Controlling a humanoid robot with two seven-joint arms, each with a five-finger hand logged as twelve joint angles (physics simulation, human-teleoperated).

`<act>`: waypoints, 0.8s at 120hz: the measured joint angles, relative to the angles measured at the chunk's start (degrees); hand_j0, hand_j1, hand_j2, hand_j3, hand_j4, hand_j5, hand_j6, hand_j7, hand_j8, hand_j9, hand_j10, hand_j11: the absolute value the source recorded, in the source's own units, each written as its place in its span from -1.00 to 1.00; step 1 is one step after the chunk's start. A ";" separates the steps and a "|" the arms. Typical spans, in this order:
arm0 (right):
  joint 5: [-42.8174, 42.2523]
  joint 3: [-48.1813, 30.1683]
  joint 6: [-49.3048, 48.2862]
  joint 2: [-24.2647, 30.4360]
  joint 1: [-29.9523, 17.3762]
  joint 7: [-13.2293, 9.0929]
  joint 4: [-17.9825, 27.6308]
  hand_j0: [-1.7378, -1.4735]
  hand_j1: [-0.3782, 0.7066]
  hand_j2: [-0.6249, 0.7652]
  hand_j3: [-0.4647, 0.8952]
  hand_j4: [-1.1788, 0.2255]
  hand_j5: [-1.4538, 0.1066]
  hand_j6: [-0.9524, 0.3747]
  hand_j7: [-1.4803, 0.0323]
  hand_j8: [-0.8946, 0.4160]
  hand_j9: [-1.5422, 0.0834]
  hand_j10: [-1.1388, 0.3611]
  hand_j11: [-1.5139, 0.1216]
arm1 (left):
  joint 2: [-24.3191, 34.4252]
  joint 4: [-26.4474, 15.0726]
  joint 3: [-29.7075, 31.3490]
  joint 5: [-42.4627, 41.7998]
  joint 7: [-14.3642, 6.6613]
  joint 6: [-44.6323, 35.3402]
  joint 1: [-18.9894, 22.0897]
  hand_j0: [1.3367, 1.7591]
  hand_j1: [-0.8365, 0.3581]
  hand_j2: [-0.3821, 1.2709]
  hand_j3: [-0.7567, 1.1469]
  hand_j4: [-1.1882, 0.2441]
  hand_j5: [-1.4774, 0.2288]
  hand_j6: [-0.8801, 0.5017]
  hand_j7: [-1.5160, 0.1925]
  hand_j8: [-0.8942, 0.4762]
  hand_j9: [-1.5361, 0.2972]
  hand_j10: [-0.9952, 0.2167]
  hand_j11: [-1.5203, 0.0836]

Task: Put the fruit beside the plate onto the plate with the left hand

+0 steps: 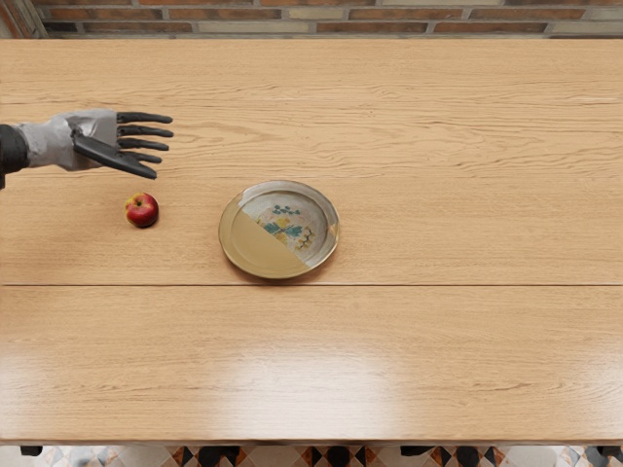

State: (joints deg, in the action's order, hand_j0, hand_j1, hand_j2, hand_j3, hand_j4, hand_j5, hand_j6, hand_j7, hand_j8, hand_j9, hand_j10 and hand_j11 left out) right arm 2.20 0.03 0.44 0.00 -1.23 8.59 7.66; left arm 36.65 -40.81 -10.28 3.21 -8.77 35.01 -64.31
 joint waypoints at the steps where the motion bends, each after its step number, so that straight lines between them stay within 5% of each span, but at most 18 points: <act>1: 0.00 0.00 0.00 0.00 0.00 0.01 0.00 -0.40 -0.90 -0.11 -0.32 0.65 0.83 0.40 0.92 0.33 0.86 0.49 0.82 | 0.00 -0.09 0.00 0.02 0.00 0.00 -0.01 0.52 0.50 -0.48 -0.21 0.32 0.36 -0.08 0.41 -0.05 0.33 0.24 0.50; 23: 0.07 -0.03 0.00 0.00 0.32 0.23 -0.01 -0.40 -0.90 -0.11 -0.32 0.65 0.83 0.40 0.92 0.33 0.86 0.49 0.82 | 2.45 -2.44 0.01 1.06 -1.67 0.00 -0.32 0.52 0.50 -0.48 -0.21 0.32 0.36 -0.08 0.40 -0.05 0.33 0.24 0.50; 42: 0.08 -0.03 0.00 0.00 0.44 0.27 0.00 -0.40 -0.90 -0.11 -0.32 0.65 0.83 0.40 0.92 0.33 0.86 0.49 0.82 | 12.55 -21.00 -0.12 8.73 -5.79 -0.64 -2.64 0.52 0.50 -0.48 -0.21 0.32 0.36 -0.08 0.40 -0.05 0.33 0.24 0.50; 58: 0.08 -0.03 0.00 0.00 0.49 0.28 -0.01 -0.40 -0.90 -0.11 -0.32 0.65 0.83 0.40 0.92 0.33 0.86 0.49 0.82 | 13.62 -32.76 -0.01 18.82 -8.40 -17.93 -1.95 0.52 0.50 -0.48 -0.21 0.32 0.36 -0.08 0.40 -0.05 0.33 0.24 0.50; 76: 0.09 -0.04 0.00 0.00 0.52 0.28 0.00 -0.40 -0.90 -0.11 -0.32 0.65 0.83 0.40 0.92 0.33 0.86 0.49 0.82 | 13.09 -36.64 0.83 27.89 -11.33 -35.10 -1.33 0.52 0.50 -0.48 -0.20 0.32 0.36 -0.08 0.40 -0.05 0.33 0.24 0.50; 96: 0.09 -0.04 0.00 0.00 0.53 0.28 0.00 -0.40 -0.90 -0.11 -0.32 0.65 0.83 0.40 0.92 0.33 0.86 0.49 0.82 | 10.62 -37.58 3.89 36.63 -18.05 -44.83 -1.30 0.52 0.50 -0.48 -0.20 0.31 0.36 -0.08 0.40 -0.06 0.33 0.24 0.50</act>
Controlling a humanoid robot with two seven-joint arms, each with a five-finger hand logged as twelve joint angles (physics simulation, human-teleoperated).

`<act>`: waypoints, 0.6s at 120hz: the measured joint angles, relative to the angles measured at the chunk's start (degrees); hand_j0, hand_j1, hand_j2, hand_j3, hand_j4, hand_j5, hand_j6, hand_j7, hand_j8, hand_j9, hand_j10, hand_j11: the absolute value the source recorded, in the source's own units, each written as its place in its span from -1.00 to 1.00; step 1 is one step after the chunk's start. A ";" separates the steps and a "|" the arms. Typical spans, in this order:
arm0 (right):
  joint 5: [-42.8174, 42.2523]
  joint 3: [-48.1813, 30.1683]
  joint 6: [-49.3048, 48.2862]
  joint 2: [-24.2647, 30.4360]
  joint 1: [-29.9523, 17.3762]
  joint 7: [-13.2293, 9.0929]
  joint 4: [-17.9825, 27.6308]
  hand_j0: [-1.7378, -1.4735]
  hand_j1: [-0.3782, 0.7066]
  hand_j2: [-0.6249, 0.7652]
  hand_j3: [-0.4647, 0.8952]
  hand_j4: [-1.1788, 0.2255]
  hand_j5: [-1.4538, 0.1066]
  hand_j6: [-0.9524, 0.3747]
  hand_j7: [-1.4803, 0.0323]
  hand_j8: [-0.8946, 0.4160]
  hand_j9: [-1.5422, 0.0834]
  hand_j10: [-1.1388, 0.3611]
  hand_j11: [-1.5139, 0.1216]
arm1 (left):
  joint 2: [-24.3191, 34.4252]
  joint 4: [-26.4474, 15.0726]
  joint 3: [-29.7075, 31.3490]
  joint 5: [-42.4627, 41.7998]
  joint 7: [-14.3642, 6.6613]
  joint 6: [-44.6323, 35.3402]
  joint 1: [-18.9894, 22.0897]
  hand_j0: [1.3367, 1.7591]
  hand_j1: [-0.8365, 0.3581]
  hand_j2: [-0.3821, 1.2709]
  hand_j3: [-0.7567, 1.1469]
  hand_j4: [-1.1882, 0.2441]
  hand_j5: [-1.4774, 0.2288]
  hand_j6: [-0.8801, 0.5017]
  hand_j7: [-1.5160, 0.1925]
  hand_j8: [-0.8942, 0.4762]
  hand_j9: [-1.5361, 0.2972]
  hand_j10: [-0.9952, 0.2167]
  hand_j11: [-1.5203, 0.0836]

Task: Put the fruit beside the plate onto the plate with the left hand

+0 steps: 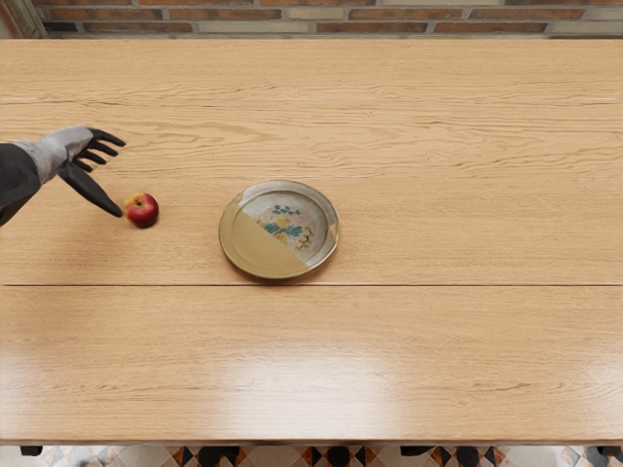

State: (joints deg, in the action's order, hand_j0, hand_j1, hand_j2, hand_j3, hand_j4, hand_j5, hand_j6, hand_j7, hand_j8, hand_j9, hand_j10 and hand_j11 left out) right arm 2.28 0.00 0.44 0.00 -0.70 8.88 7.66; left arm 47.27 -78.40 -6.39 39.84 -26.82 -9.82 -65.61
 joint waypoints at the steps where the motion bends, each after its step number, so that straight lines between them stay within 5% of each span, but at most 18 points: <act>1: 0.00 0.00 0.00 0.00 0.00 0.00 0.00 -0.40 -0.90 -0.11 -0.32 0.65 0.83 0.40 0.92 0.33 0.86 0.49 0.82 | -0.27 -0.02 0.16 0.32 -0.42 -0.34 0.02 0.52 0.50 -0.48 -0.20 0.31 0.36 -0.08 0.40 -0.06 0.33 0.24 0.50; 26: 0.00 0.00 0.00 0.00 0.00 0.00 0.03 -0.40 -0.90 -0.11 -0.32 0.65 0.83 0.40 0.92 0.33 0.86 0.49 0.82 | -4.99 0.12 3.54 3.70 -6.86 -5.70 -0.34 0.52 0.50 -0.47 -0.20 0.31 0.36 -0.09 0.40 -0.06 0.33 0.23 0.50; 72: 0.00 0.00 0.00 0.00 0.05 0.01 -0.01 -0.40 -0.90 -0.11 -0.32 0.65 0.83 0.40 0.92 0.33 0.86 0.49 0.82 | -14.80 8.82 6.96 4.12 -8.14 -8.66 -0.33 0.52 0.50 -0.47 -0.20 0.31 0.36 -0.09 0.40 -0.06 0.33 0.23 0.50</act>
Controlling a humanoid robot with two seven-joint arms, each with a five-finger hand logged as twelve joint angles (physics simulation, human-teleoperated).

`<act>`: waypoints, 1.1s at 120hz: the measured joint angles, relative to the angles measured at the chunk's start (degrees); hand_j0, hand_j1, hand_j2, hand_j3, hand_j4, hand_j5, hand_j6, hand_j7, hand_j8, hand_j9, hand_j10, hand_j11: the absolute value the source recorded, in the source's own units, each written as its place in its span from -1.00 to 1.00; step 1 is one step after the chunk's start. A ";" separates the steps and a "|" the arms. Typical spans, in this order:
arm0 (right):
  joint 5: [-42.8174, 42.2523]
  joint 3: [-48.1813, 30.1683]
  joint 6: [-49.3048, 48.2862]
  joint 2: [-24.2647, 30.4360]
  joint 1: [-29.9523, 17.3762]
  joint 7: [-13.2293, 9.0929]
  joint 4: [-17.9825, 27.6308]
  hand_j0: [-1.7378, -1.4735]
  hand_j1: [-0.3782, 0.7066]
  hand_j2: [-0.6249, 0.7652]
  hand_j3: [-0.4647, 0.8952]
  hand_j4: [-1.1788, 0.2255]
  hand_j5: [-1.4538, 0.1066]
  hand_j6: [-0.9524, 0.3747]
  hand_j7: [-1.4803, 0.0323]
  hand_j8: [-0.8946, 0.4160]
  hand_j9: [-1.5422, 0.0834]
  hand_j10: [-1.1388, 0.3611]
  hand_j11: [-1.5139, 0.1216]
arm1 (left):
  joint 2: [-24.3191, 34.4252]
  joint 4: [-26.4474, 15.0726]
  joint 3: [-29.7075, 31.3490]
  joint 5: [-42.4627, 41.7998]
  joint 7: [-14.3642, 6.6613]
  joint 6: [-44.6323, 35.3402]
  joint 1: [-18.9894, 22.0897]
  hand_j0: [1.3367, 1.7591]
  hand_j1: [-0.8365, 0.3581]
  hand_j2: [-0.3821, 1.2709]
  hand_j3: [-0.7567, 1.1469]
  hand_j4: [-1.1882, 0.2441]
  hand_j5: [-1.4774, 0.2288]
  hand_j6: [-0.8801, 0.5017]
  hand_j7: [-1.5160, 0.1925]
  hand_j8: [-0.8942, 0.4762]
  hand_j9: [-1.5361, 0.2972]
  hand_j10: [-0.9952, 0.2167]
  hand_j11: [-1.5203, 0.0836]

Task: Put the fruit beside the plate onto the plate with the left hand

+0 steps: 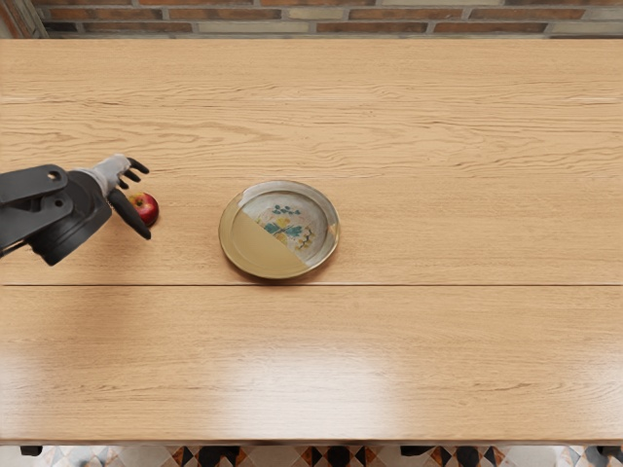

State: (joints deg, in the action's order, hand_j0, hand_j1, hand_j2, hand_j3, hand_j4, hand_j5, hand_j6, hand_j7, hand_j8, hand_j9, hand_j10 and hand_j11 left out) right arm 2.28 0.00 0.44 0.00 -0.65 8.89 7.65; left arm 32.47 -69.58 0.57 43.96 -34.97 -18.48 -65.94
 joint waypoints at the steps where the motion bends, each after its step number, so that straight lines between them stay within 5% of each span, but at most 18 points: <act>1: 0.00 0.00 0.00 0.00 0.00 0.01 0.00 -0.40 -0.90 -0.11 -0.32 0.65 0.83 0.40 0.92 0.33 0.86 0.49 0.82 | -0.14 0.29 0.02 0.00 0.00 -0.01 0.01 0.52 0.50 -0.47 -0.20 0.31 0.36 -0.09 0.40 -0.06 0.33 0.23 0.50; 28: 0.00 0.00 0.00 0.00 0.03 0.03 0.00 -0.40 -0.90 -0.11 -0.32 0.65 0.83 0.40 0.92 0.33 0.86 0.49 0.82 | -3.84 6.95 1.92 0.07 -0.03 -0.10 -0.47 0.52 0.50 -0.48 -0.20 0.31 0.36 -0.09 0.40 -0.06 0.33 0.23 0.50; 65: 0.00 0.00 0.00 0.00 0.04 0.06 0.00 -0.40 -0.90 -0.11 -0.32 0.65 0.83 0.40 0.92 0.33 0.86 0.49 0.82 | -7.67 9.21 3.00 0.04 -0.05 -0.07 -0.38 0.56 0.49 -0.48 -0.20 0.31 0.36 -0.08 0.40 -0.06 0.33 0.23 0.50; 72: 0.00 0.00 0.00 0.00 0.04 0.06 0.00 -0.40 -0.90 -0.11 -0.32 0.65 0.83 0.40 0.92 0.33 0.86 0.49 0.82 | -8.44 9.94 3.37 0.17 -0.18 -0.10 -0.42 0.57 0.47 -0.66 0.14 0.31 0.37 -0.09 0.41 0.01 0.25 0.22 0.49; 89: 0.00 0.00 0.00 0.00 0.04 0.05 0.00 -0.40 -0.90 -0.11 -0.32 0.65 0.83 0.40 0.92 0.33 0.86 0.49 0.82 | -8.83 10.91 3.61 0.20 0.07 -0.09 -0.56 0.46 0.48 -0.56 0.07 0.30 0.36 -0.10 0.40 -0.05 0.24 0.22 0.47; 106: 0.00 0.00 0.00 0.00 0.04 0.04 0.00 -0.40 -0.90 -0.11 -0.32 0.65 0.83 0.40 0.92 0.33 0.86 0.49 0.82 | -8.83 10.99 3.74 0.66 0.27 -0.06 -0.34 0.37 0.32 -0.53 0.45 0.14 0.23 -0.21 0.35 0.11 0.05 0.21 0.44; 123: 0.00 0.00 0.00 0.00 0.04 0.04 0.00 -0.40 -0.90 -0.11 -0.32 0.65 0.83 0.40 0.92 0.33 0.86 0.49 0.82 | -8.79 10.63 3.86 0.60 0.01 -0.09 -0.42 0.37 0.08 -0.27 0.58 -0.05 0.02 -0.18 0.32 0.13 0.06 0.24 0.44; 132: 0.00 0.00 0.00 0.00 0.04 0.05 0.00 -0.40 -0.90 -0.11 -0.32 0.65 0.83 0.40 0.92 0.33 0.86 0.49 0.82 | -8.60 10.34 3.87 0.58 0.04 -0.06 -0.48 0.38 -0.03 -0.20 0.45 -0.12 -0.05 -0.20 0.31 0.08 0.13 0.17 0.57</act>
State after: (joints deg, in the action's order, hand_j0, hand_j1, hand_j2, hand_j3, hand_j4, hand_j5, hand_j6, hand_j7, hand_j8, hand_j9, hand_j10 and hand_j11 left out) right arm 2.28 0.00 0.44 0.00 -0.61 8.93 7.65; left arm 23.87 -59.24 4.44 44.54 -34.93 -18.53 -66.42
